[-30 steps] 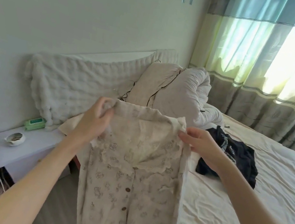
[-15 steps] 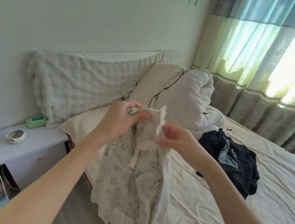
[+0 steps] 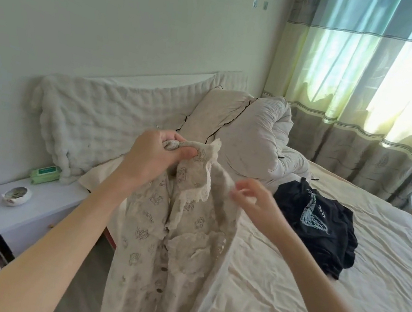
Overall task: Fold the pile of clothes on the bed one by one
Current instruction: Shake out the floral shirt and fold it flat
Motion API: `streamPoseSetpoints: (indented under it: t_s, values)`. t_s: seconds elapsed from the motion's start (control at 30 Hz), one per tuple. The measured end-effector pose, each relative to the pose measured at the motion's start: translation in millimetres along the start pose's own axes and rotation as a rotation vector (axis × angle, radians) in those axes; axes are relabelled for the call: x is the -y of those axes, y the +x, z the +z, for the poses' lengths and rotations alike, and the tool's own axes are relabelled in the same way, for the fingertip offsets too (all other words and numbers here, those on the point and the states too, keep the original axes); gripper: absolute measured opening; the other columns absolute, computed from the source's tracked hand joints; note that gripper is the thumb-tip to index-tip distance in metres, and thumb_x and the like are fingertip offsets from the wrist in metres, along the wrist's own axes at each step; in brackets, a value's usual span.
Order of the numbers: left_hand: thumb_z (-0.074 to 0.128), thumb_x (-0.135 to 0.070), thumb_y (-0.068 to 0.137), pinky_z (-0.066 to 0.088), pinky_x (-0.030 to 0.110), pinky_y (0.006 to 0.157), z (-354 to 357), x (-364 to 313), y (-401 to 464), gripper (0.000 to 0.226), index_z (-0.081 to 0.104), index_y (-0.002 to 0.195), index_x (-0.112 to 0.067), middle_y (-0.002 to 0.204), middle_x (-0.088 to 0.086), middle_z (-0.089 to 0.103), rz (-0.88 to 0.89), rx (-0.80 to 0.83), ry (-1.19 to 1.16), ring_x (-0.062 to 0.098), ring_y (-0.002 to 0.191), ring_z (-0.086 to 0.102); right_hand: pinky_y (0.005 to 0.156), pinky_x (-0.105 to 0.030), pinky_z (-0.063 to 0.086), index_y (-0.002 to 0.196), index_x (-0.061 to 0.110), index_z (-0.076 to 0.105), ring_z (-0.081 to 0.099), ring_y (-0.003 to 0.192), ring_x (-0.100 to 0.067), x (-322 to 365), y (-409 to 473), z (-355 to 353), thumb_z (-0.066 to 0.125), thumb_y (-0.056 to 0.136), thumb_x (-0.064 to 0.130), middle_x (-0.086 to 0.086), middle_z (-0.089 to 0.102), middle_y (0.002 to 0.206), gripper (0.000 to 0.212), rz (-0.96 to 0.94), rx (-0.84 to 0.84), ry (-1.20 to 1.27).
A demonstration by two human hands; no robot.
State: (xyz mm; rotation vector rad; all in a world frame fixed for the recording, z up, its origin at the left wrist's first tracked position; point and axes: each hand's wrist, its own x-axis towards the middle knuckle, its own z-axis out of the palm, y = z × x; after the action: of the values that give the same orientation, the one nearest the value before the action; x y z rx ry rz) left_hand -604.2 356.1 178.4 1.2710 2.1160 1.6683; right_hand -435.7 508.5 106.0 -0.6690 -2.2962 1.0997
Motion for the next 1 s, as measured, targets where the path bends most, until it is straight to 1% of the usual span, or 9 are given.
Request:
streamPoseSetpoints:
  t_s: [0.1, 0.2, 0.5, 0.57, 0.63, 0.73, 0.8, 0.9, 1.0]
  values:
    - [0.078, -0.026, 0.074, 0.039, 0.009, 0.044, 2, -7, -3, 0.014, 0.07, 0.078, -0.015, 0.064, -0.005, 0.067, 0.001, 0.014, 0.012, -0.004, 0.046, 0.054, 0.08, -0.022, 0.05, 0.105, 0.027, 0.053, 0.057, 0.089, -0.002, 3, -11, 21, 0.064, 0.084, 0.042, 0.015, 0.054, 0.1, 0.027, -0.031, 0.059, -0.054]
    - [0.078, -0.025, 0.074, 0.042, 0.011, 0.045, 2, -8, -9, 0.012, 0.07, 0.077, -0.017, 0.065, -0.005, 0.068, 0.002, 0.019, 0.024, -0.001, 0.048, 0.057, 0.081, -0.027, 0.05, 0.097, 0.02, 0.059, 0.057, 0.084, -0.008, 15, -15, 32, 0.065, 0.087, 0.031, 0.01, 0.057, 0.094, 0.016, -0.103, -0.087, -0.004]
    - [0.078, -0.026, 0.073, 0.044, 0.011, 0.047, 1, -10, -18, 0.012, 0.07, 0.075, -0.017, 0.06, -0.008, 0.068, -0.012, -0.003, -0.017, 0.0, 0.052, 0.059, 0.066, -0.008, 0.043, 0.083, 0.014, 0.071, 0.056, 0.065, 0.005, 29, -17, 37, 0.063, 0.089, 0.016, 0.013, 0.061, 0.073, 0.01, -0.215, -0.201, -0.069]
    - [0.079, -0.027, 0.072, 0.046, 0.012, 0.051, -6, -8, -18, 0.013, 0.07, 0.076, -0.018, 0.063, -0.008, 0.069, -0.016, 0.009, 0.006, 0.002, 0.056, 0.062, 0.072, -0.013, 0.048, 0.079, 0.019, 0.065, 0.058, 0.068, 0.0, 27, -12, 24, 0.061, 0.091, 0.013, 0.009, 0.064, 0.073, 0.014, -0.08, -0.122, 0.116]
    - [0.078, -0.026, 0.071, 0.045, 0.009, 0.052, -12, -4, -19, 0.011, 0.07, 0.075, -0.02, 0.063, -0.01, 0.069, -0.009, 0.042, 0.059, -0.002, 0.057, 0.062, 0.073, -0.026, 0.051, 0.08, 0.014, 0.059, 0.058, 0.069, -0.011, 29, -9, 7, 0.058, 0.092, 0.006, 0.005, 0.062, 0.07, 0.014, 0.097, -0.001, 0.504]
    - [0.078, -0.025, 0.072, 0.041, 0.005, 0.054, -12, 1, -21, 0.01, 0.069, 0.076, -0.024, 0.066, -0.013, 0.067, 0.03, 0.069, 0.159, -0.007, 0.059, 0.06, 0.061, -0.023, 0.041, 0.082, 0.011, 0.054, 0.047, 0.061, -0.01, 35, -5, -12, 0.052, 0.094, 0.005, 0.006, 0.052, 0.06, 0.014, 0.205, 0.034, 0.862]
    - [0.078, -0.025, 0.072, 0.041, 0.004, 0.055, -8, 0, -23, 0.011, 0.068, 0.074, -0.029, 0.066, -0.015, 0.066, 0.077, 0.069, 0.182, -0.008, 0.062, 0.059, 0.064, -0.022, 0.042, 0.095, 0.011, 0.058, 0.049, 0.066, -0.009, 40, -6, -13, 0.052, 0.096, 0.026, 0.006, 0.051, 0.07, 0.016, 0.187, 0.07, 0.737]
    - [0.077, -0.029, 0.073, 0.042, 0.008, 0.058, 0, -3, -22, 0.013, 0.066, 0.073, -0.034, 0.072, -0.016, 0.066, 0.158, 0.097, 0.291, -0.003, 0.068, 0.06, 0.078, -0.017, 0.047, 0.128, 0.029, 0.052, 0.055, 0.084, -0.001, 51, -14, -9, 0.044, 0.085, 0.06, 0.016, 0.054, 0.089, 0.053, 0.015, 0.089, 0.37]
    - [0.075, -0.034, 0.075, 0.045, 0.017, 0.065, 3, -4, -21, 0.01, 0.069, 0.081, -0.029, 0.082, -0.013, 0.066, 0.212, 0.143, 0.391, 0.001, 0.074, 0.059, 0.073, -0.022, 0.045, 0.127, 0.037, 0.055, 0.047, 0.065, -0.008, 57, -14, 0, 0.051, 0.077, 0.063, 0.005, 0.047, 0.072, 0.056, -0.114, 0.045, 0.17]
